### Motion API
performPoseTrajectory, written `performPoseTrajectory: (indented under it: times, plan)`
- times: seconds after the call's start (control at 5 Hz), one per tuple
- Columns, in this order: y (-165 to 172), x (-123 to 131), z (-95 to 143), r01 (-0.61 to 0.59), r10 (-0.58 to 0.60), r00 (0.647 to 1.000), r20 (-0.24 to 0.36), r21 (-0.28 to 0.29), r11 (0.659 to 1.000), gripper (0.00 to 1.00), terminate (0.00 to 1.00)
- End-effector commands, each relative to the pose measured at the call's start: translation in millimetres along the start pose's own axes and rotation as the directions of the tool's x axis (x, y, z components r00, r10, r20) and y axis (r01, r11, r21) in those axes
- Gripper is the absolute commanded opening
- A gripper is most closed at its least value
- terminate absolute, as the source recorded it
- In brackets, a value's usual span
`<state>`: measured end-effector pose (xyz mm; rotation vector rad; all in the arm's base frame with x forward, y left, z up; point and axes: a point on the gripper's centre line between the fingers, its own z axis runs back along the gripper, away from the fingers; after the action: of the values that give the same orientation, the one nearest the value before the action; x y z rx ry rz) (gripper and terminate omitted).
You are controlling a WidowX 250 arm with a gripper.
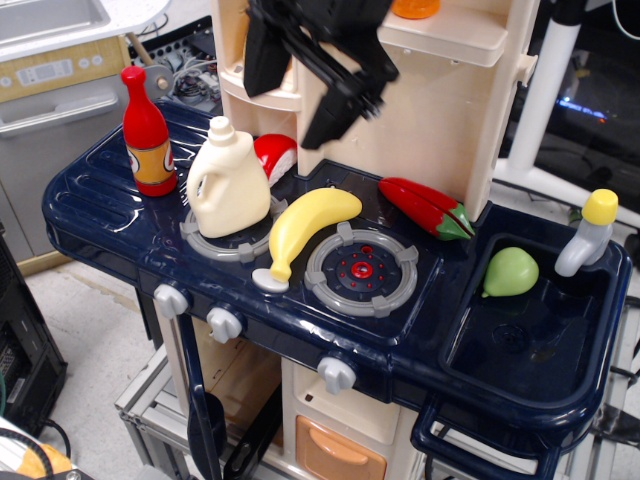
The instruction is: Put detergent in sink
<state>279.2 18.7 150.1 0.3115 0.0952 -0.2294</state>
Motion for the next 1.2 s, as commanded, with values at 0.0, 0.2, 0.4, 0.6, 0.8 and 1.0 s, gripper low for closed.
performPoseTrajectory:
  times: [0.0,0.2,0.4,0.6,0.8,1.0]
  plan:
    - [27.5,0.0,10.1,0.042,-0.045,0.995,0.092,0.041,0.998,1.0,0.0]
    - [29.5,3.6,-10.9,0.045,-0.049,0.988,0.148,0.033,0.998,1.0,0.0]
    - [29.5,6.7,-28.5,0.051,-0.051,0.979,0.196,0.007,0.999,1.0,0.0]
    - [35.8,8.5,-40.3,0.078,-0.071,0.973,0.219,-0.021,0.997,1.0,0.0]
    - [42.3,11.1,-42.3,0.099,-0.093,0.972,0.215,-0.015,0.995,1.0,0.0]
    - [42.9,11.5,-46.4,0.1,-0.093,0.97,0.224,-0.02,0.995,1.0,0.0]
